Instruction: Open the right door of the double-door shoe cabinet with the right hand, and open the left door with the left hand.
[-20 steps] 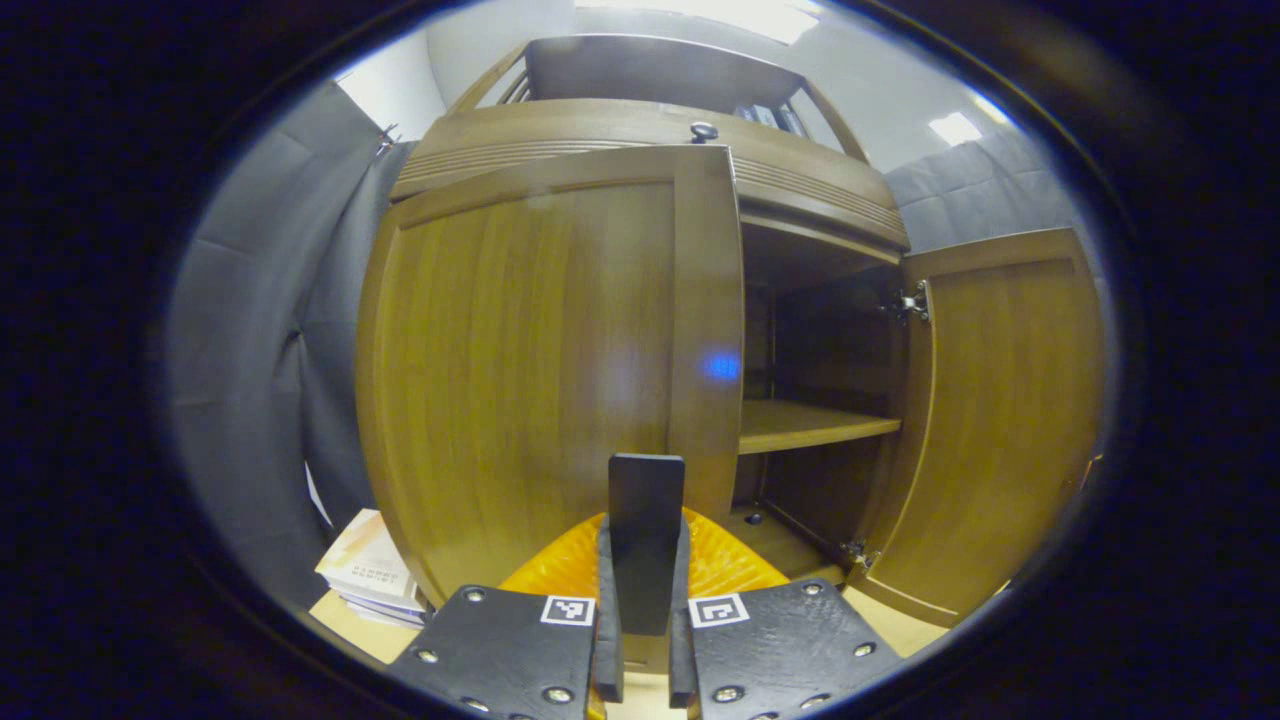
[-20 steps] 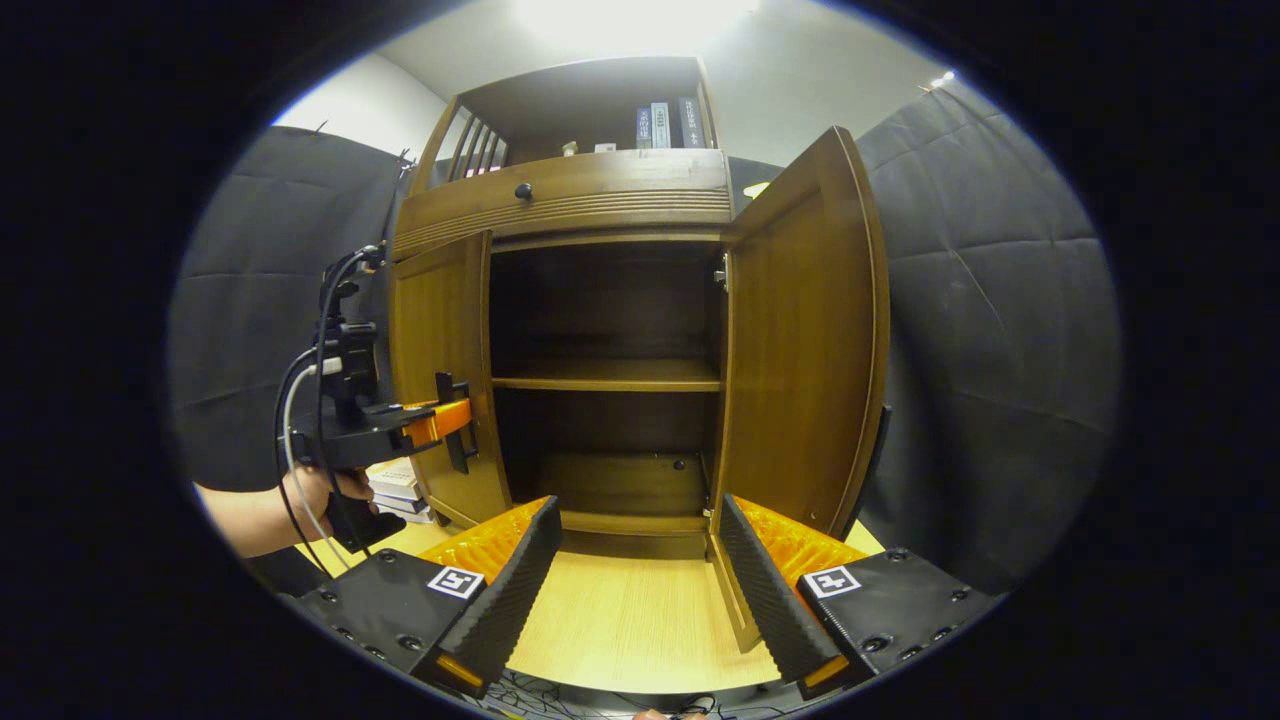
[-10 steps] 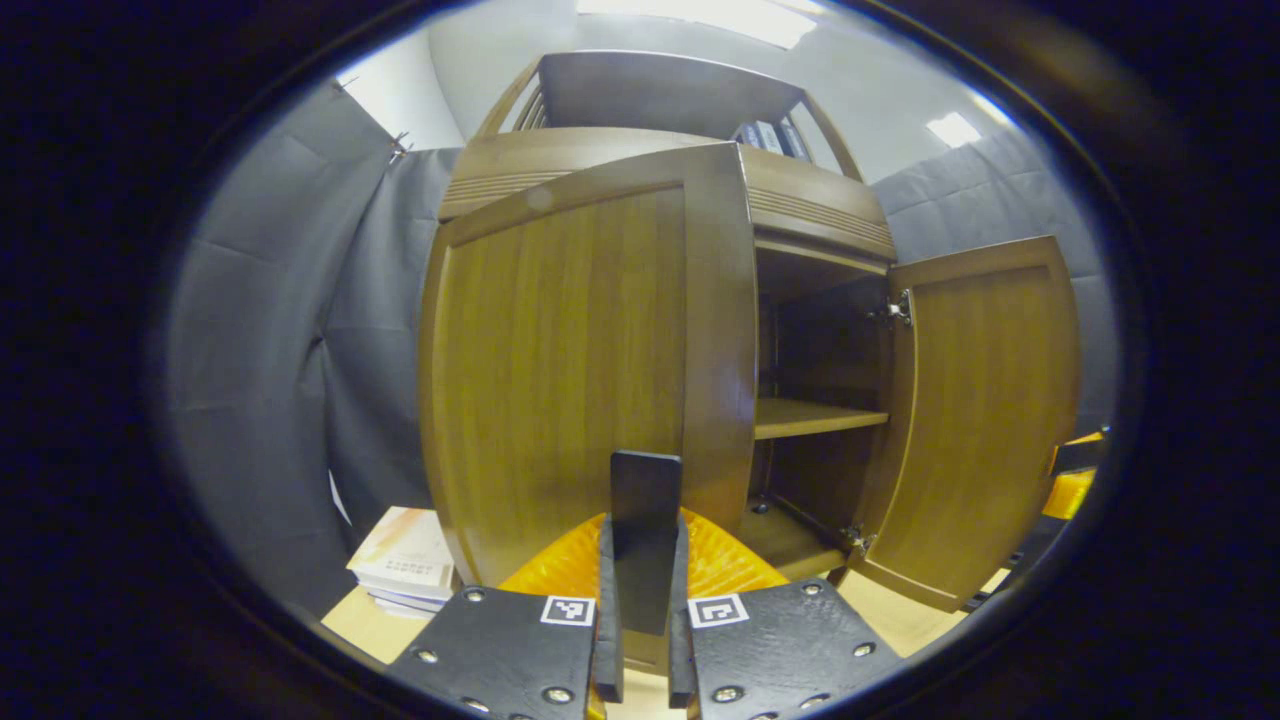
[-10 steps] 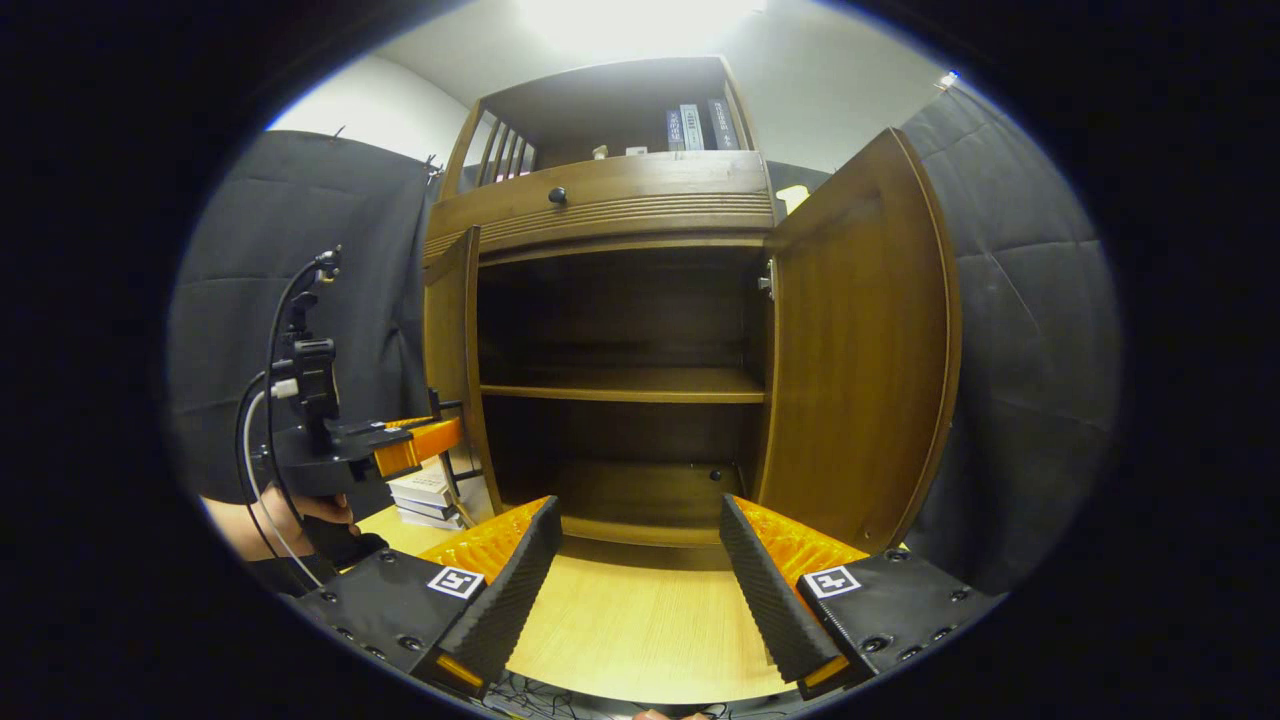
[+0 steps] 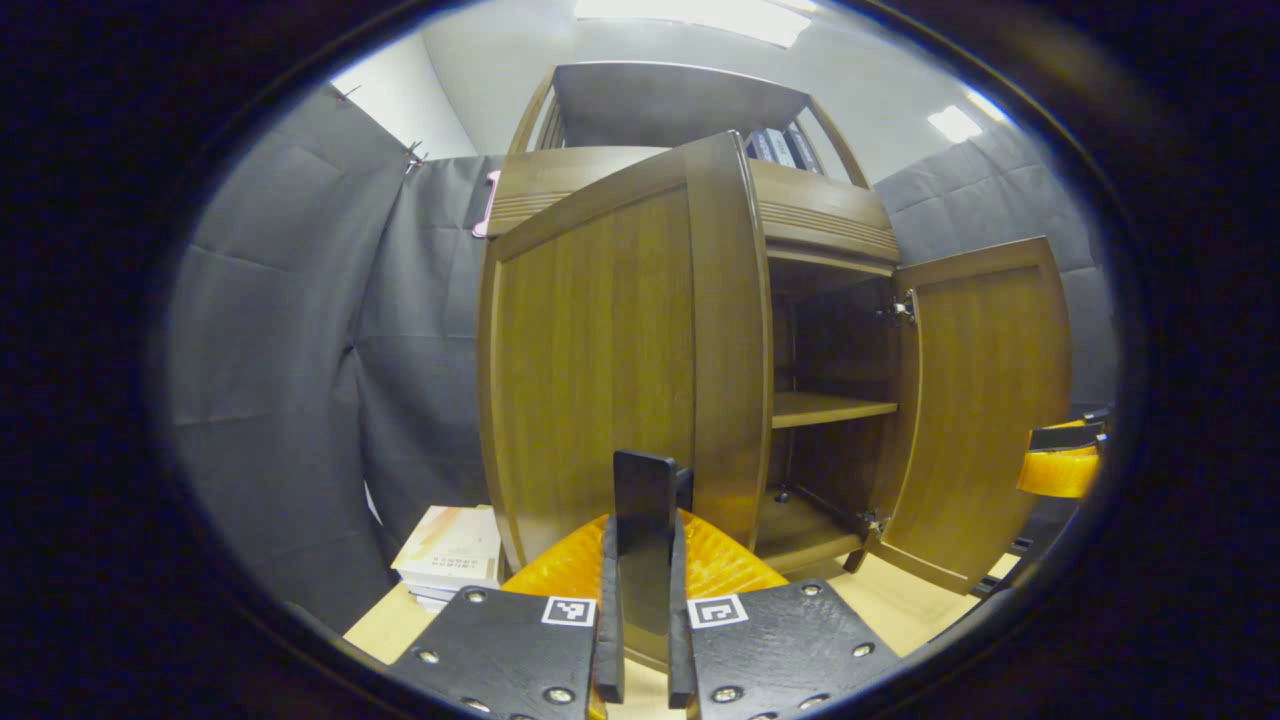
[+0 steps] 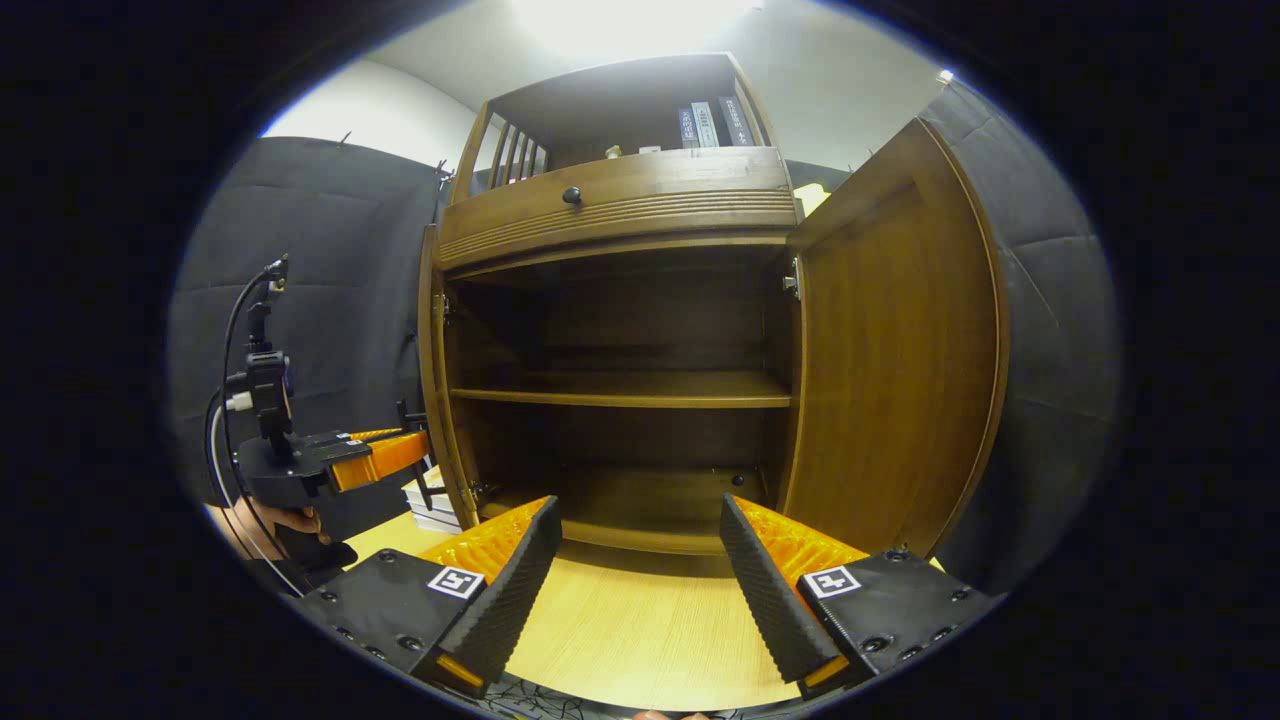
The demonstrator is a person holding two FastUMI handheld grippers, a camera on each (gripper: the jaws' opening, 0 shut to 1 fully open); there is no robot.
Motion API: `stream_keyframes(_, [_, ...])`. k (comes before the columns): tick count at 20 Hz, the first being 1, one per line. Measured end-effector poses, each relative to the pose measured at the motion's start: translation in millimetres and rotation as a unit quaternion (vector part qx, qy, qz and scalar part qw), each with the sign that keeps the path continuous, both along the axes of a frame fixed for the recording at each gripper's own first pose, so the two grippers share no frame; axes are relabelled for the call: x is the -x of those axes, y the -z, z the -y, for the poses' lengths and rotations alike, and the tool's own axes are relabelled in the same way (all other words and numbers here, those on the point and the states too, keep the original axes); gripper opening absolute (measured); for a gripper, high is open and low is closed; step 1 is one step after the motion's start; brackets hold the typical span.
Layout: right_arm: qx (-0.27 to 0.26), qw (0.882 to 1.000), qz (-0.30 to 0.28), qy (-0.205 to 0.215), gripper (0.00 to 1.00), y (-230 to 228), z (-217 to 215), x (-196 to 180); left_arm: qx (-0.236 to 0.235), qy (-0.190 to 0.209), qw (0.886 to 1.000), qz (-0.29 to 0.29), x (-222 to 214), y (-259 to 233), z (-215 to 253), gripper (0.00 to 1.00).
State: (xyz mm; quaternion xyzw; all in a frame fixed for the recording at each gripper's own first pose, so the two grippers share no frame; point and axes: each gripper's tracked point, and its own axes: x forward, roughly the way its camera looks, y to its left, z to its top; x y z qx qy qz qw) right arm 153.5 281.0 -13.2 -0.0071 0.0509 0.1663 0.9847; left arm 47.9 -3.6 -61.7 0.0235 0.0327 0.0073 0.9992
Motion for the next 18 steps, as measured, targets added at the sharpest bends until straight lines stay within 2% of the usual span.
stream_keyframes(6, [-0.002, 1.0, 0.004, 0.001, 1.0, -3, 1, -7, -0.005, -0.002, 1.0, 0.006, 20, -5, -21, 0.2])
stream_keyframes(9, [-0.001, 1.0, 0.005, 0.011, 0.97, -4, 8, -9, -0.01, 0.002, 1.0, 0.007, 28, -6, -32, 0.2])
stream_keyframes(10, [-0.001, 1.0, 0.004, 0.014, 1.0, -4, 10, -9, -0.01, 0.004, 1.0, 0.007, 30, -5, -36, 0.19])
stream_keyframes(11, [-0.001, 1.0, 0.002, 0.017, 0.97, -3, 12, -9, -0.01, 0.007, 1.0, 0.008, 32, -5, -38, 0.19])
stream_keyframes(14, [-0.006, 1.0, -0.008, 0.022, 1.0, -2, 15, -11, -0.007, 0.027, 1.0, 0.011, 41, -7, -45, 0.19])
stream_keyframes(15, [-0.009, 1.0, -0.012, 0.024, 0.97, -3, 14, -12, -0.005, 0.031, 0.999, 0.012, 42, -8, -47, 0.19])
stream_keyframes(16, [-0.011, 1.0, -0.014, 0.025, 0.97, -4, 14, -13, -0.004, 0.032, 0.999, 0.013, 45, -8, -52, 0.17])
stream_keyframes(18, [-0.009, 1.0, -0.01, 0.027, 1.0, -7, 13, -16, -0.005, 0.03, 0.999, 0.014, 51, -8, -62, 0.18])
